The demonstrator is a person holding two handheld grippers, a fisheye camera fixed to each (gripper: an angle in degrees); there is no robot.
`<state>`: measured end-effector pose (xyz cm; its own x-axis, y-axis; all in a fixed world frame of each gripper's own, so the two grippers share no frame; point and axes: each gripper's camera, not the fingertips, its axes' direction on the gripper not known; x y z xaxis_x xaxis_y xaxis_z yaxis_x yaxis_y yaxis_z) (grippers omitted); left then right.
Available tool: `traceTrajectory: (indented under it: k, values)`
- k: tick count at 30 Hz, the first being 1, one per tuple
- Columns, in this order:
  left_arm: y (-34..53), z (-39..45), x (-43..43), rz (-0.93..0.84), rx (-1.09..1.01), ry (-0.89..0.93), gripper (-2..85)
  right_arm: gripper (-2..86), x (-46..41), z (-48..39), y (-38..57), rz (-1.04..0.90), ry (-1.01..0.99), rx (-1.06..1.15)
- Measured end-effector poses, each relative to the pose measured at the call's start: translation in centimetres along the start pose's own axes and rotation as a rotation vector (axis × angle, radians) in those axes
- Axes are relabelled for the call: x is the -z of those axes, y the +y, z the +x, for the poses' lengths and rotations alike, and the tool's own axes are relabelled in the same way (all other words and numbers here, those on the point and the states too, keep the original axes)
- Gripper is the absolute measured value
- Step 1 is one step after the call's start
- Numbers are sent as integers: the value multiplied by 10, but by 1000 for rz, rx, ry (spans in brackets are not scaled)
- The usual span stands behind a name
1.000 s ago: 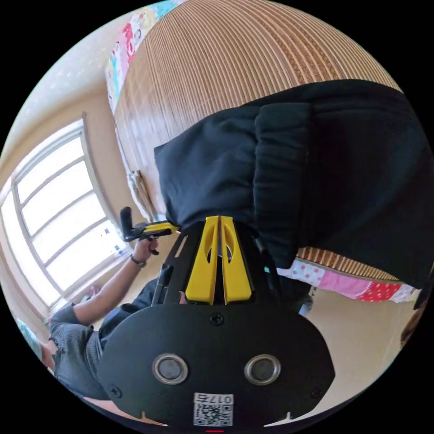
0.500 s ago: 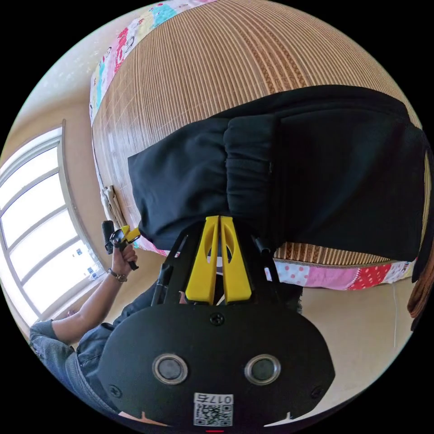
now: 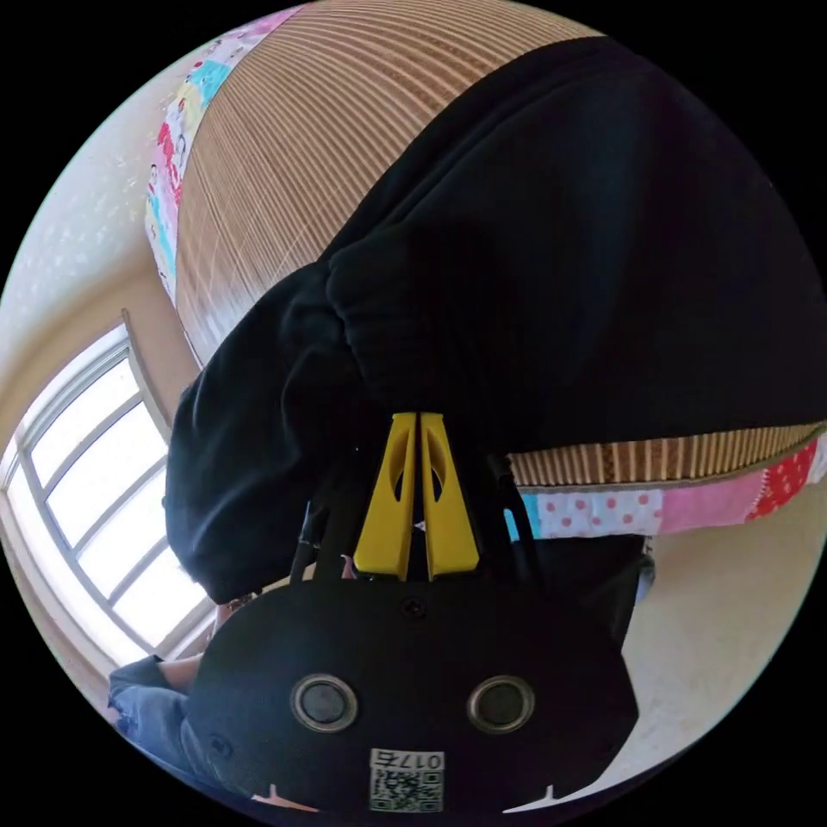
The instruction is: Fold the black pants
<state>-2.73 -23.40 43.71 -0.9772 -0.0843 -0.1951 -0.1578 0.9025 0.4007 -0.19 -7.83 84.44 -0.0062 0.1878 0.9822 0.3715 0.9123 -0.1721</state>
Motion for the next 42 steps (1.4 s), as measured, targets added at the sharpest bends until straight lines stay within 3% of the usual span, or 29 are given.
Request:
traceTrajectory:
  k: [5,8,12,14,18,20,22,26,29,31,33,35,37,39,42]
  values:
    - [-46,76,-37,-62,-253,-104,72,5,-25,-25,-22,-196,-523,183]
    - [-77,79,-87,-115,-317,-179,78,6,-19,-28,-27,-195,-745,179]
    - [-100,35,-163,-347,-226,-286,104,6,22,5,-18,-47,-735,-16]
    - [-91,8,-183,-404,-170,-392,104,4,54,46,-3,19,-612,-196]
    - [-67,-33,-138,-256,-24,-627,120,3,94,96,23,66,-583,-289]
    - [-45,-64,-78,-80,120,-801,140,4,112,111,39,84,-619,-276]
    - [-27,-95,-34,25,224,-866,160,4,121,114,50,89,-618,-266]
    - [21,-197,17,61,461,-683,171,4,126,109,71,136,-650,-253]
    - [57,-237,9,135,576,-491,132,4,120,100,84,207,-735,-253]
    - [69,-241,-11,116,625,-459,115,4,116,94,94,283,-792,-266]
    - [66,-239,-53,-73,576,-440,110,5,114,90,108,387,-840,-284]
    - [65,-231,-135,-503,423,-251,99,8,106,87,131,505,-877,-337]
    - [73,-206,-172,-667,292,-159,90,13,101,83,150,571,-869,-388]
    - [78,-178,-175,-695,154,-259,95,22,95,79,170,617,-851,-424]
    - [78,-144,-130,-535,-46,-551,108,58,82,72,199,686,-869,-444]
